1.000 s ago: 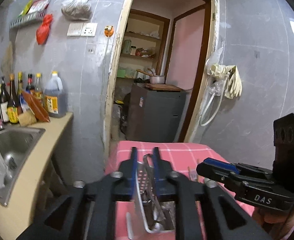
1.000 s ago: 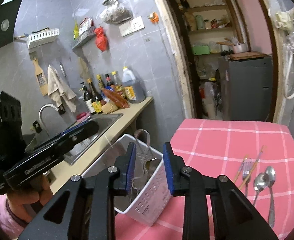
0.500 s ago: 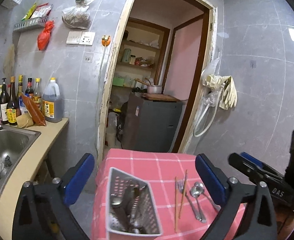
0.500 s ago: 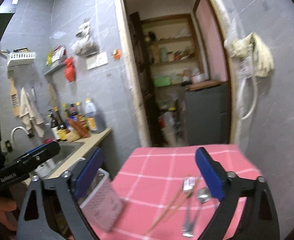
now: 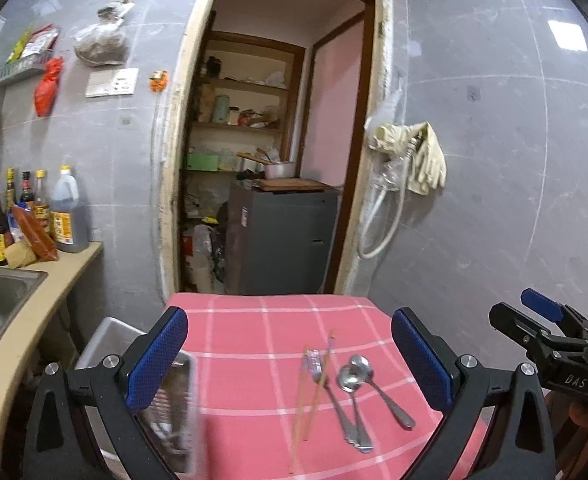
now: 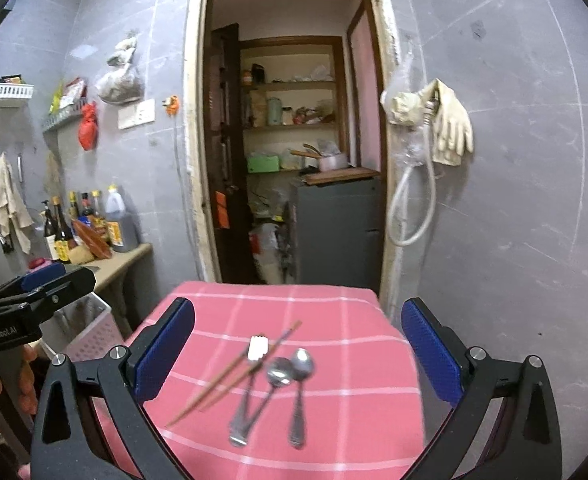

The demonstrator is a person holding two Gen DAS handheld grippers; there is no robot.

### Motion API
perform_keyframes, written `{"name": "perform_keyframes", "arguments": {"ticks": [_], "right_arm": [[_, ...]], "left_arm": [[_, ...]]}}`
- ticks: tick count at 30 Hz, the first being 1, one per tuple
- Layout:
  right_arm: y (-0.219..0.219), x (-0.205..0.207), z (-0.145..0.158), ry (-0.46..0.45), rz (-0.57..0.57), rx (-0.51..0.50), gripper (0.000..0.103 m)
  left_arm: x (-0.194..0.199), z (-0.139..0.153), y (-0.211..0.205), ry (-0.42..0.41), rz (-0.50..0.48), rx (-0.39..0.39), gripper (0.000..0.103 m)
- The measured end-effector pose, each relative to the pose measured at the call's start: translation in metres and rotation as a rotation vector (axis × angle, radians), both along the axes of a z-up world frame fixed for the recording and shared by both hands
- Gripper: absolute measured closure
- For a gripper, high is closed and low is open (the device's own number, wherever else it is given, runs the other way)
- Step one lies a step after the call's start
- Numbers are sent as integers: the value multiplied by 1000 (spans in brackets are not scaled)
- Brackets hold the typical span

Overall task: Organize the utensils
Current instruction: 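Bring both open tools back to the utensil pile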

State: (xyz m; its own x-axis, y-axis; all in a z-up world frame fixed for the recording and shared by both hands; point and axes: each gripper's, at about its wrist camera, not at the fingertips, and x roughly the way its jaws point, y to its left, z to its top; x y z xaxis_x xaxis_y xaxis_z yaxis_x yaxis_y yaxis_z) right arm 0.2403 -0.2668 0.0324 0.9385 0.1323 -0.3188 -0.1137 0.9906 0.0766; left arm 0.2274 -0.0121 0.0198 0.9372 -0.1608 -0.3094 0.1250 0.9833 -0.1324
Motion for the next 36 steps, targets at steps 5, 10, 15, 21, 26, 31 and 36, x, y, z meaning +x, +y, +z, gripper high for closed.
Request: {"name": "perform_keyframes", "arguments": {"ticks": [5, 10, 15, 21, 26, 31, 36], "right_arm": [[-25, 6, -12, 19, -20, -5, 2], [-48, 18, -31, 42, -29, 2, 2], [-61, 36, -58, 91, -18, 24, 2], [-70, 67, -94, 172, 56, 74, 2], [-71, 97, -122, 241, 121, 119, 2], [-63, 128, -148, 306, 174, 144, 2], [-52, 157, -165, 377, 233, 152, 28]], "left_arm": [[11, -13, -28, 18, -19, -1, 1], [26, -33, -49, 46, -31, -5, 1], [47, -58, -65, 96, -38, 1, 1], [77, -92, -69, 207, -67, -3, 1], [103, -116, -62, 323, -29, -31, 1], [126, -138, -56, 428, 9, -27, 1], [146, -154, -52, 514, 5, -31, 15]]}}
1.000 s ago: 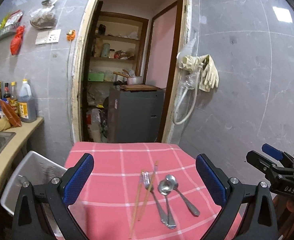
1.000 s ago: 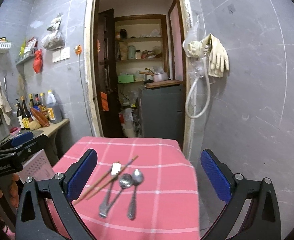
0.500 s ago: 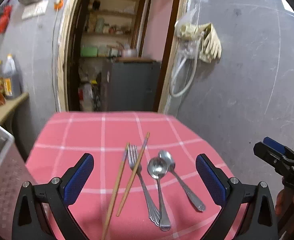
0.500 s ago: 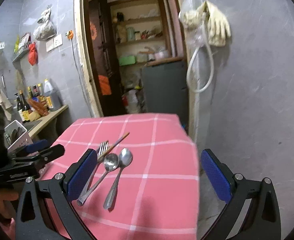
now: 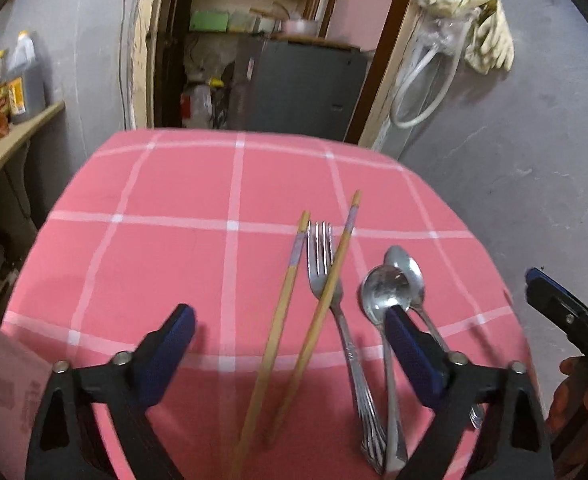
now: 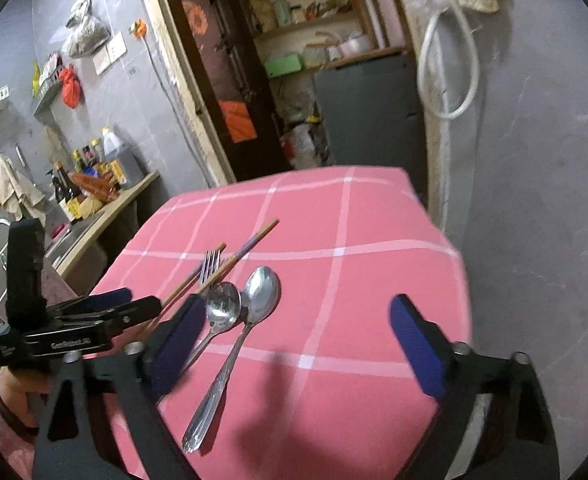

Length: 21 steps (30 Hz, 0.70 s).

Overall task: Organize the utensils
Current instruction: 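Bring both open tools back to the utensil pile, then grasp a wooden chopstick with the left tool while the right grasps a silver spoon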

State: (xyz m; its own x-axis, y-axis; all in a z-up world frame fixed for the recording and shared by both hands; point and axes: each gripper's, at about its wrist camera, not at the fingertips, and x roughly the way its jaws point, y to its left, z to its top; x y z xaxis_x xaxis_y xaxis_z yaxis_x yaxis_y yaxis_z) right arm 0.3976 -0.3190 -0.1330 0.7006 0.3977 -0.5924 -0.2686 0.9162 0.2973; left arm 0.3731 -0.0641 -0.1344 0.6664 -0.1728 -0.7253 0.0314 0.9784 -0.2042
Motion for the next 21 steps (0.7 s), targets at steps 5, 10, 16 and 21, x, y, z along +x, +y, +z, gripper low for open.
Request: {"name": "perform_keyframes", "arguments": {"ticks": [5, 10, 16, 21], "right_arm": [[18, 23, -17, 59, 46, 5, 49], [37, 40, -32, 107, 96, -5, 63], [50, 53, -43, 156, 157, -6, 70], [54, 64, -49, 185, 202, 9, 74]], "left_arm": [[20, -14, 0, 80, -29, -37, 35], [24, -16, -2, 82, -54, -29, 47], [27, -15, -13, 61, -112, 17, 59], [34, -13, -22, 66, -149, 70, 66]]}}
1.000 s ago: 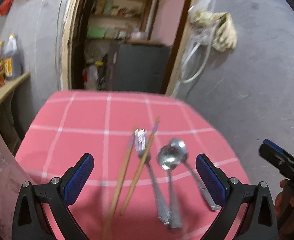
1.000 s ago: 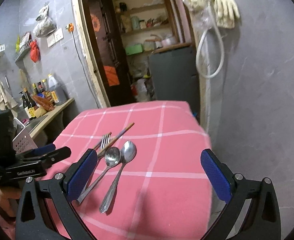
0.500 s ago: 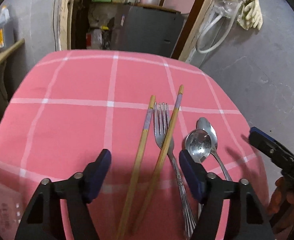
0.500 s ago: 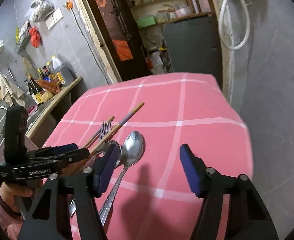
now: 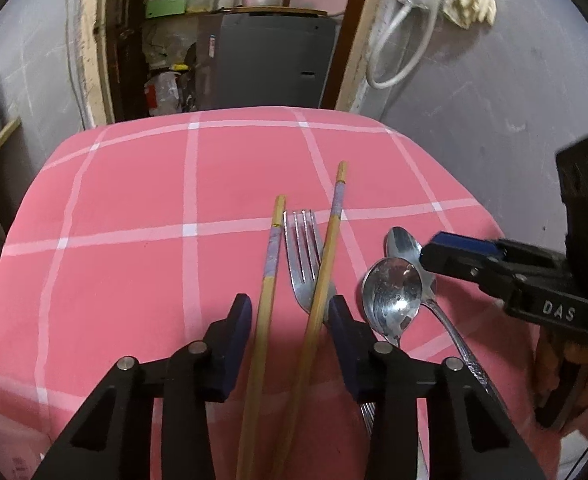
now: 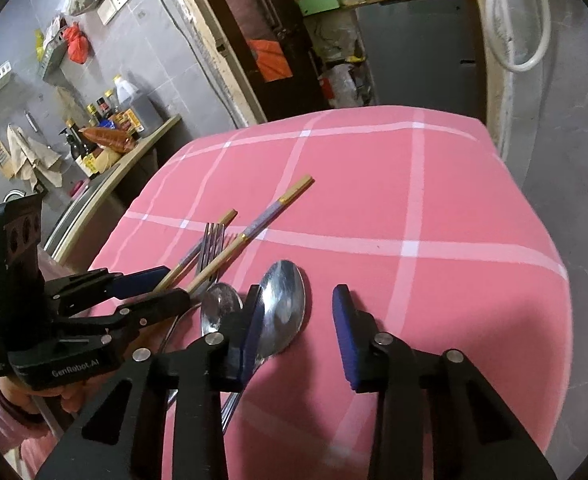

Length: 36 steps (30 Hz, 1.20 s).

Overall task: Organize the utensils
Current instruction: 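Grasp a wooden chopstick with the left tool while the right grasps a silver spoon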

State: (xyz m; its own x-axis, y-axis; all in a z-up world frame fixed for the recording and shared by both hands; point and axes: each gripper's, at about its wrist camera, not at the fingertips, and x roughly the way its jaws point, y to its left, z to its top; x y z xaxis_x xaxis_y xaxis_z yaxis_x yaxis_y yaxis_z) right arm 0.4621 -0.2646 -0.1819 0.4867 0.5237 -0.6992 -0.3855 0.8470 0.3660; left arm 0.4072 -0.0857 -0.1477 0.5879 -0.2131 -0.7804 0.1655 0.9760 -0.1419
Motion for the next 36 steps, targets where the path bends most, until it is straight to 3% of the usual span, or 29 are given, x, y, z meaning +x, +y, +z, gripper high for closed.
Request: {"name": "perform_keyframes", "arguments": {"ticks": [3, 8, 11, 15, 24, 36], "right_arm": [[5, 8, -2, 16, 34, 1, 74], [13, 18, -2, 28, 104, -27, 90], [15, 19, -2, 43, 124, -27, 93], [13, 14, 0, 49, 127, -16, 97], [-11, -17, 6, 72, 75, 25, 98], [-30, -75, 8, 141, 23, 75, 100]], "left_arm": [[6, 2, -5, 14, -28, 21, 66], [18, 4, -17, 40, -75, 81, 67], [21, 7, -18, 51, -82, 78, 70], [21, 9, -12, 80, -79, 21, 86], [5, 4, 10, 154, 16, -172, 93], [-40, 1, 11, 242, 7, -213, 96]]}}
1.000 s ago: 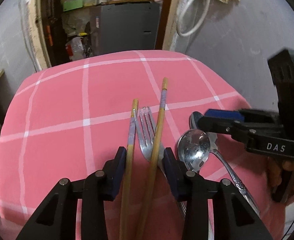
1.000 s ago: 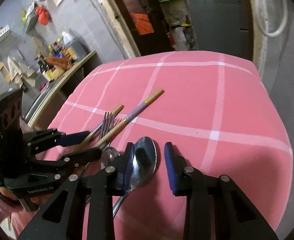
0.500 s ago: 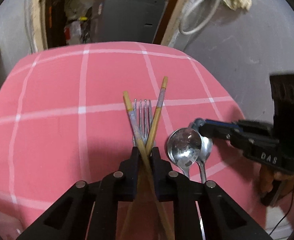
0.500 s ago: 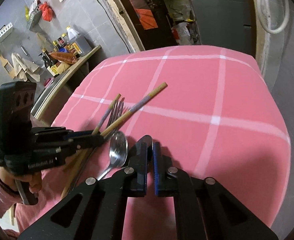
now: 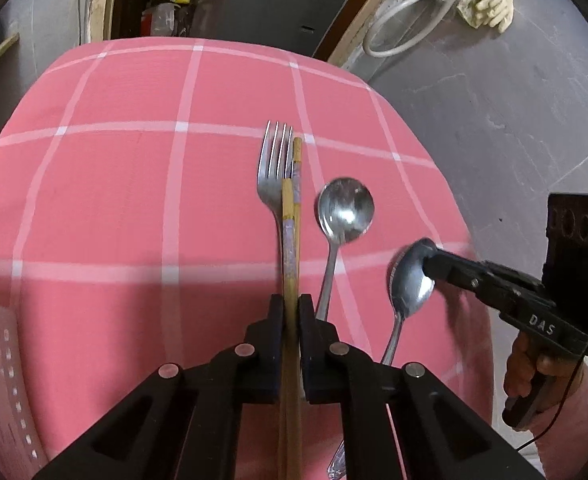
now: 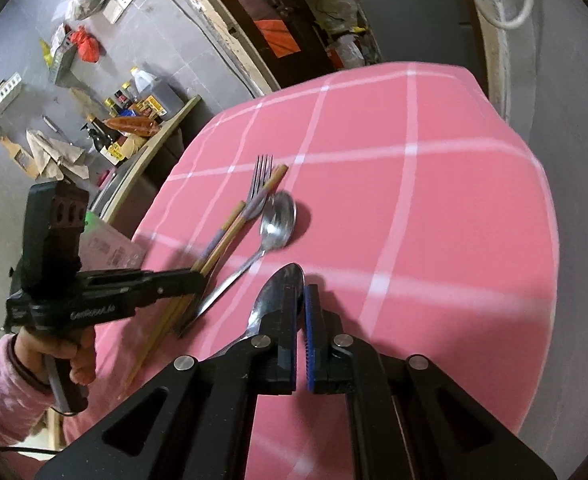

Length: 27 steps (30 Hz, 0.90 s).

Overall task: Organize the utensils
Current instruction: 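Grasp a wooden chopstick with the left tool while the right grasps a silver spoon, then carry the chopstick and spoon to the white caddy and open both tools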

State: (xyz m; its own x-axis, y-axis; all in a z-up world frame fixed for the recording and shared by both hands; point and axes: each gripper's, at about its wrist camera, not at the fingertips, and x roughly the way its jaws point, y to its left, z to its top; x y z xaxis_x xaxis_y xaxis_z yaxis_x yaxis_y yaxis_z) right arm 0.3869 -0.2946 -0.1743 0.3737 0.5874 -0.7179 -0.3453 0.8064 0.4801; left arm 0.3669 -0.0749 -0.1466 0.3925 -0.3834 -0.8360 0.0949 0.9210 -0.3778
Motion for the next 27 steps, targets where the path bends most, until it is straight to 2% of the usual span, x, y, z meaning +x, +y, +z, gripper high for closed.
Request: {"name": "perform_keyframes", "arguments": {"ticks": [5, 12, 20, 27], "right_arm": [[-3, -17, -5, 18, -24, -11, 100], [-3, -19, -7, 18, -39, -14, 99], [1, -19, -7, 20, -35, 25, 84], [7, -21, -5, 9, -54, -7, 83]], "left_arm": [[4, 0, 3, 7, -9, -1, 96], [22, -3, -2, 54, -35, 11, 94], [43, -5, -4, 76, -58, -8, 92], [49, -6, -4, 90, -62, -21, 95]]}}
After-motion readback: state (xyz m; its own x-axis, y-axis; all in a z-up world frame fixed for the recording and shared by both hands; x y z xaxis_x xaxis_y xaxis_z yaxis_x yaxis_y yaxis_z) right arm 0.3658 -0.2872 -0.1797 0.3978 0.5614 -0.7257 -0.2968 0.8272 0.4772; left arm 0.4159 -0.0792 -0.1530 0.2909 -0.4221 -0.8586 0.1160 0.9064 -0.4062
